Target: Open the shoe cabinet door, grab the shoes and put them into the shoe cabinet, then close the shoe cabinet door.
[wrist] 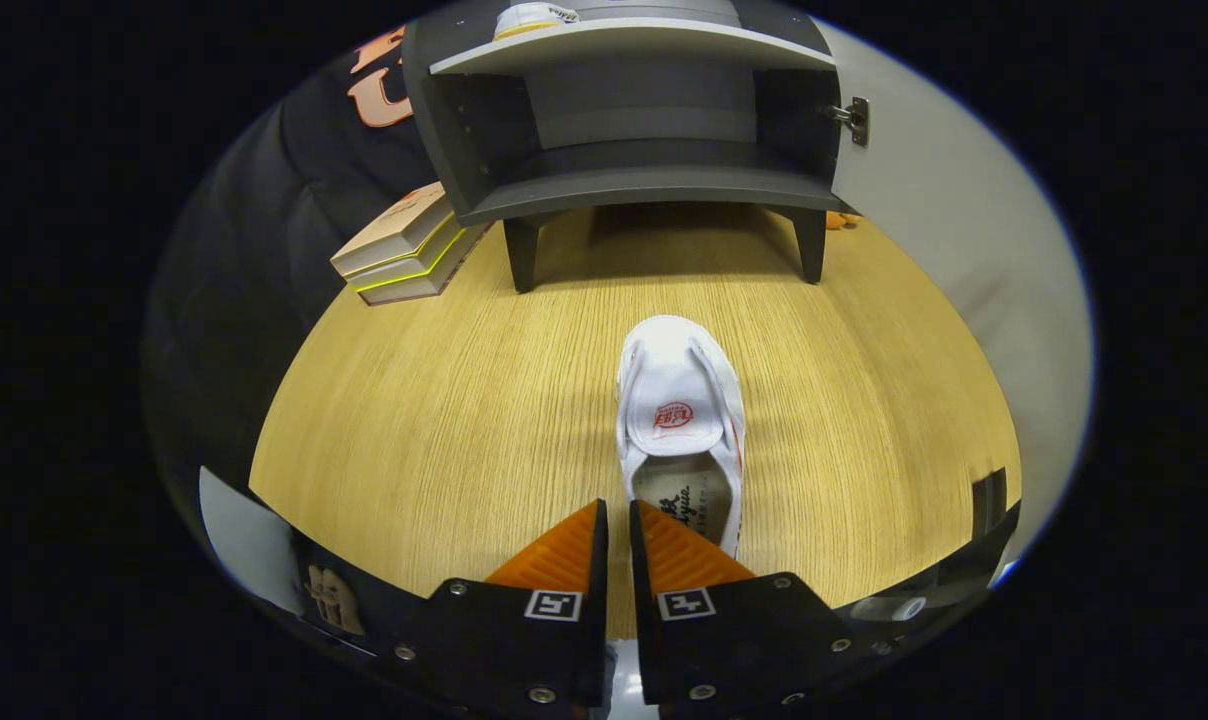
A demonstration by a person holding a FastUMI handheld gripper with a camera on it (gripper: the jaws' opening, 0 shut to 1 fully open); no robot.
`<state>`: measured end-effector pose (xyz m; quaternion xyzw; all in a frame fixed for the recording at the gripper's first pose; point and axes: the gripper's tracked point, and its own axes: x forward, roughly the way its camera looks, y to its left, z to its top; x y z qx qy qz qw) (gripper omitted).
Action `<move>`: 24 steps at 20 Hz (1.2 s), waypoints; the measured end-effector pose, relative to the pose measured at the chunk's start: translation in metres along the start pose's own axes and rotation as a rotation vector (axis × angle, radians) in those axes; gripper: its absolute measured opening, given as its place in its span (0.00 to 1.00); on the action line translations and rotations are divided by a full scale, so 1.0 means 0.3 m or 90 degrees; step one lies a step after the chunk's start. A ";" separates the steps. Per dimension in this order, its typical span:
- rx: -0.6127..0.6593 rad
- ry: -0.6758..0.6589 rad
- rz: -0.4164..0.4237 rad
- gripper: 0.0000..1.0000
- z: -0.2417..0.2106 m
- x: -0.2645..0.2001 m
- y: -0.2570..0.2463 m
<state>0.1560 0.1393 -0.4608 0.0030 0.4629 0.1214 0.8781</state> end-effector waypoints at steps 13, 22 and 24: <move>0.000 0.011 0.004 0.14 0.049 0.067 -0.022; 0.025 -0.004 0.023 0.04 0.078 0.136 -0.019; 0.023 -0.008 0.020 0.02 0.090 0.116 -0.029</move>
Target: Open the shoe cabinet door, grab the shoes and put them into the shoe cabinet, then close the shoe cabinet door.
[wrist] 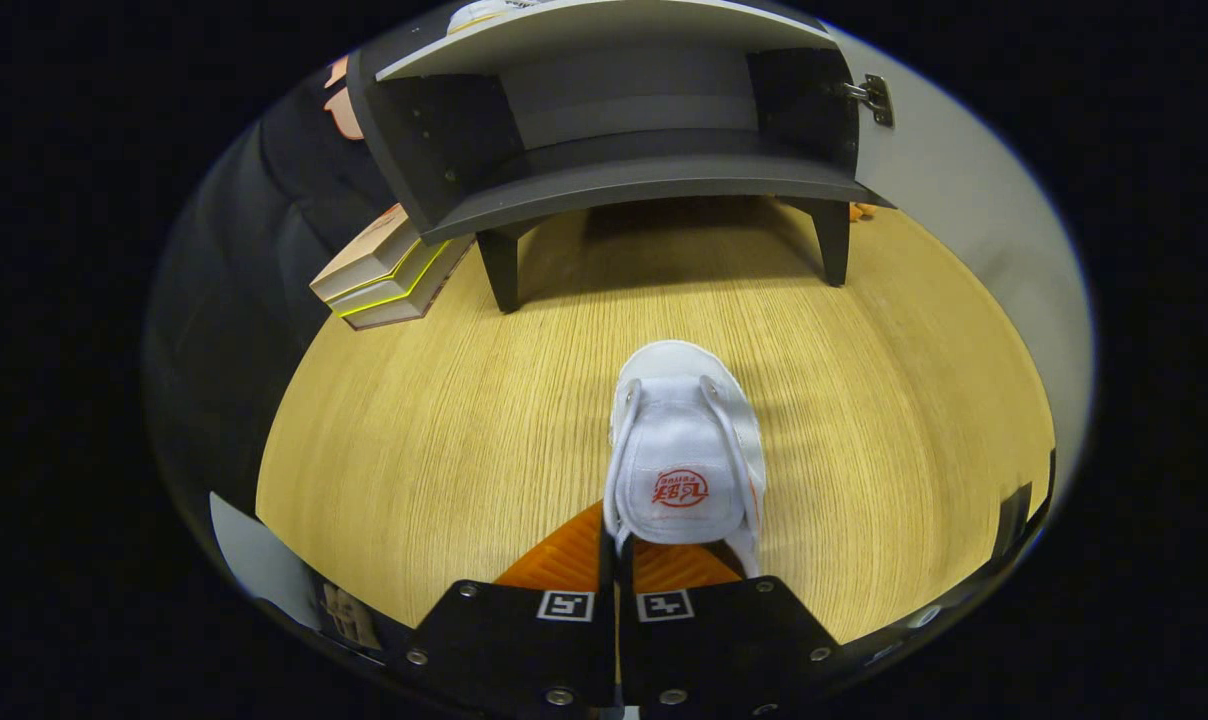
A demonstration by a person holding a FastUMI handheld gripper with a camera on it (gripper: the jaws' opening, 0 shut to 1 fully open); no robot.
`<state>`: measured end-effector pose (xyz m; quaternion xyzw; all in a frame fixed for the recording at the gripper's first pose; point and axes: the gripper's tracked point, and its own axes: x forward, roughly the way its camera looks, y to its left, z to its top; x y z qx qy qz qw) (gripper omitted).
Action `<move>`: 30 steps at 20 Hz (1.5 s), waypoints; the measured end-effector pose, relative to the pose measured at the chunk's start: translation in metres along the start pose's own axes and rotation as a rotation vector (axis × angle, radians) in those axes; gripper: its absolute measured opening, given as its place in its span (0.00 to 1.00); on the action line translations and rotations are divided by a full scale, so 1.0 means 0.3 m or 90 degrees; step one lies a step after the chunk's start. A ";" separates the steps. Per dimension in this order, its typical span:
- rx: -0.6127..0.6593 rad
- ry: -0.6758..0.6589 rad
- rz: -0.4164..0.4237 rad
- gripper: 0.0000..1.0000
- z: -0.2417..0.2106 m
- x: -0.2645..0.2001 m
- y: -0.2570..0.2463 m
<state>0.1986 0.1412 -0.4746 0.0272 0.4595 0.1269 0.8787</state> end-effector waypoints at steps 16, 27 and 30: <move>-0.051 -0.206 -0.018 0.01 0.518 -0.529 0.058; -0.121 -0.379 -0.050 0.01 1.214 -0.710 0.007; -0.122 -0.383 -0.040 0.01 1.365 -0.641 -0.015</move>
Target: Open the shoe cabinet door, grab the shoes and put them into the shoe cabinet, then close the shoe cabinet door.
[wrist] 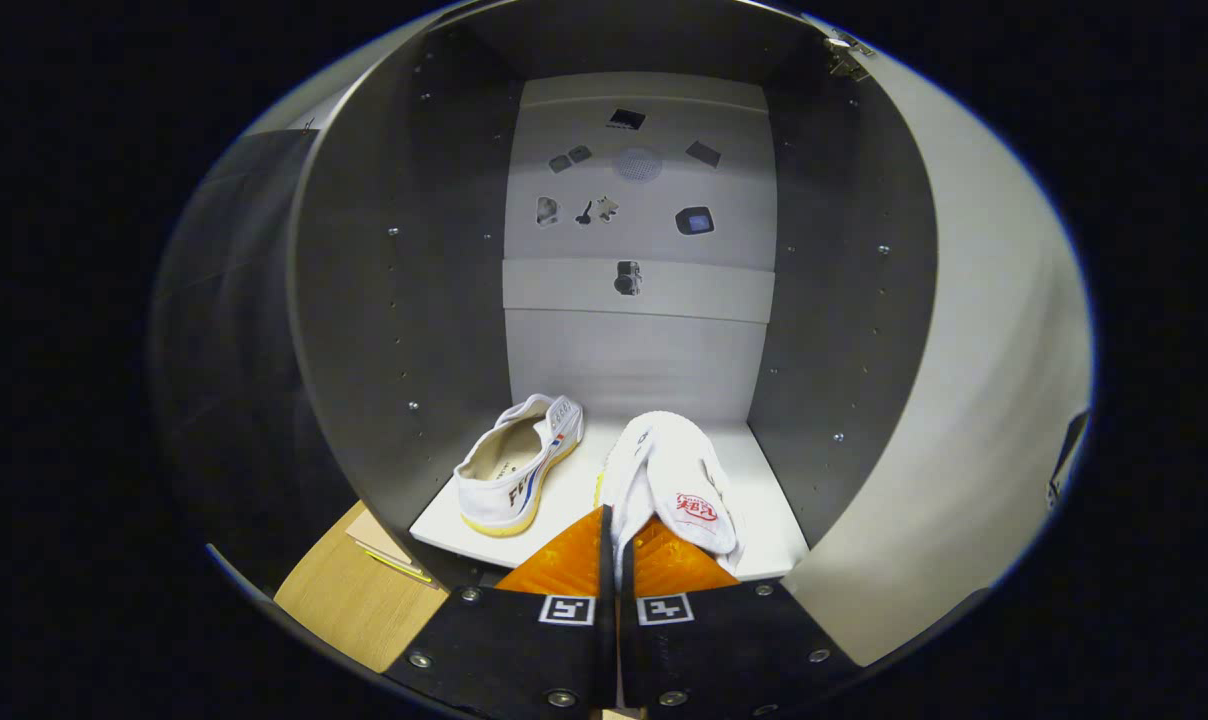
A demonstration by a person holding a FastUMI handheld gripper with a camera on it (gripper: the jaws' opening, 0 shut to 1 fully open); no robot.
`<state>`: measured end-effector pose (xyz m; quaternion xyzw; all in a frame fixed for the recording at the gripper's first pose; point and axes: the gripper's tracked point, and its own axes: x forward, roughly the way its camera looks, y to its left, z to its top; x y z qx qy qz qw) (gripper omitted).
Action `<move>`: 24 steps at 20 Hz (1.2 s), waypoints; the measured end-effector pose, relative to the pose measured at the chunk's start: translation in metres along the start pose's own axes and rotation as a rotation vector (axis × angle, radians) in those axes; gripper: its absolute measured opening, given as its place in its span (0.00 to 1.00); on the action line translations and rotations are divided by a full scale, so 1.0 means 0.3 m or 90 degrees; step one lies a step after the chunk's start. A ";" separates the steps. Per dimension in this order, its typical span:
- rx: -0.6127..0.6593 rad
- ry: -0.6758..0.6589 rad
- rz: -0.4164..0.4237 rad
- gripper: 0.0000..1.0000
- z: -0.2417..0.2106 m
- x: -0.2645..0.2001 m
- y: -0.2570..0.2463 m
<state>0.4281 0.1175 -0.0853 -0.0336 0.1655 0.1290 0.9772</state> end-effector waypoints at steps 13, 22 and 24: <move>0.036 0.071 0.009 0.02 -0.025 0.463 -0.072; 0.053 0.065 -0.015 0.38 -0.037 0.386 -0.043; 0.057 0.048 -0.012 0.45 -0.020 0.328 -0.042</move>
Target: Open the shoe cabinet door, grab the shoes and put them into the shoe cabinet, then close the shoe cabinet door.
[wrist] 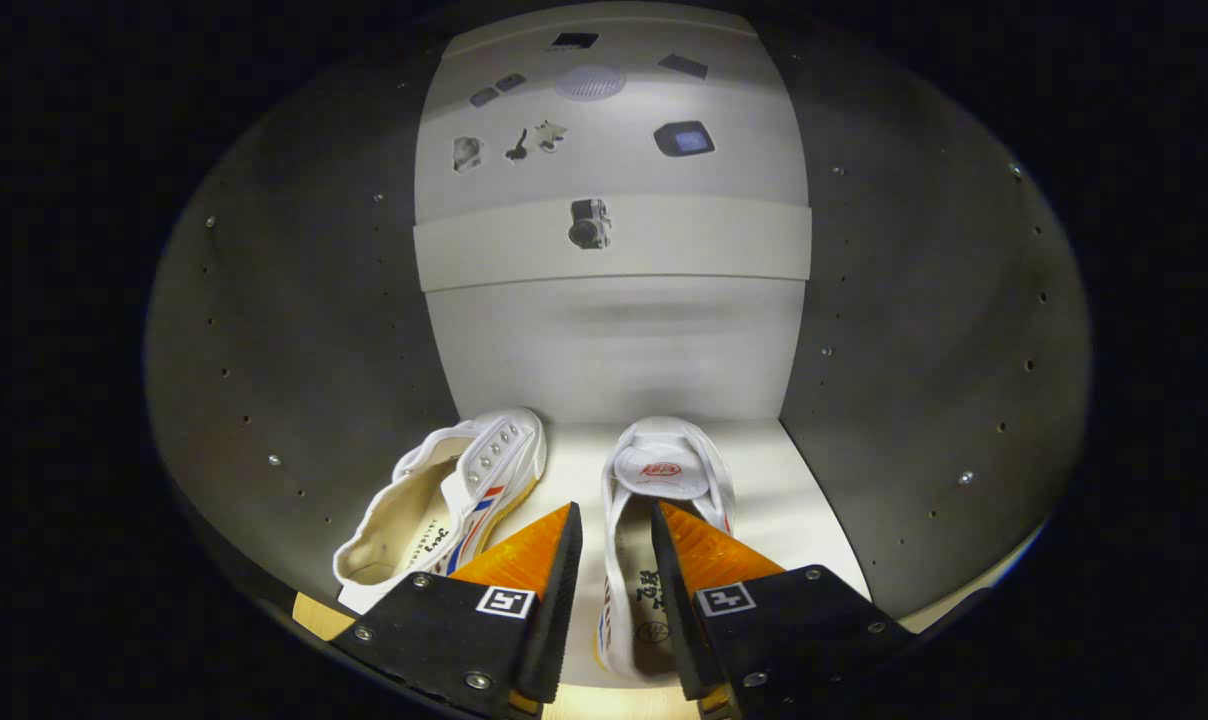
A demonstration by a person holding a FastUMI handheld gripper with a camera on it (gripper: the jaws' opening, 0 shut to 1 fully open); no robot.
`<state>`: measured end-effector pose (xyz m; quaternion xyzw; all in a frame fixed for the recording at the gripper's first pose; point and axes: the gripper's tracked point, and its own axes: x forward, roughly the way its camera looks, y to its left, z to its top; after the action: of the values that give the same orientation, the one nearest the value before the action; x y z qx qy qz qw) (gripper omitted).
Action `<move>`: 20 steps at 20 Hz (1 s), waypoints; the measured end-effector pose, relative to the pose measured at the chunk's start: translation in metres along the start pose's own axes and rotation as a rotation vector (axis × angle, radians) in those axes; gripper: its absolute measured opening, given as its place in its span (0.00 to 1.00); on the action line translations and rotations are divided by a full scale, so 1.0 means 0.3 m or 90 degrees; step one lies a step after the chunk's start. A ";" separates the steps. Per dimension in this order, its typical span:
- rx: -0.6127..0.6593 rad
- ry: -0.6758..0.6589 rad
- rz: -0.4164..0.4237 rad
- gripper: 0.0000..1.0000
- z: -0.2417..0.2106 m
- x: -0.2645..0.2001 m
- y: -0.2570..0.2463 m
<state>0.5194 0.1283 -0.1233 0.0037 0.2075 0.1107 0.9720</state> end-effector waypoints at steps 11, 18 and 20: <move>-0.021 -0.110 -0.035 0.48 0.077 -0.471 0.041; -0.018 -0.140 -0.054 0.48 0.031 -0.774 0.093; -0.017 -0.143 -0.055 0.48 0.007 -0.849 0.112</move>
<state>0.2865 0.1061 -0.0173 -0.0060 0.0957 0.0708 0.9929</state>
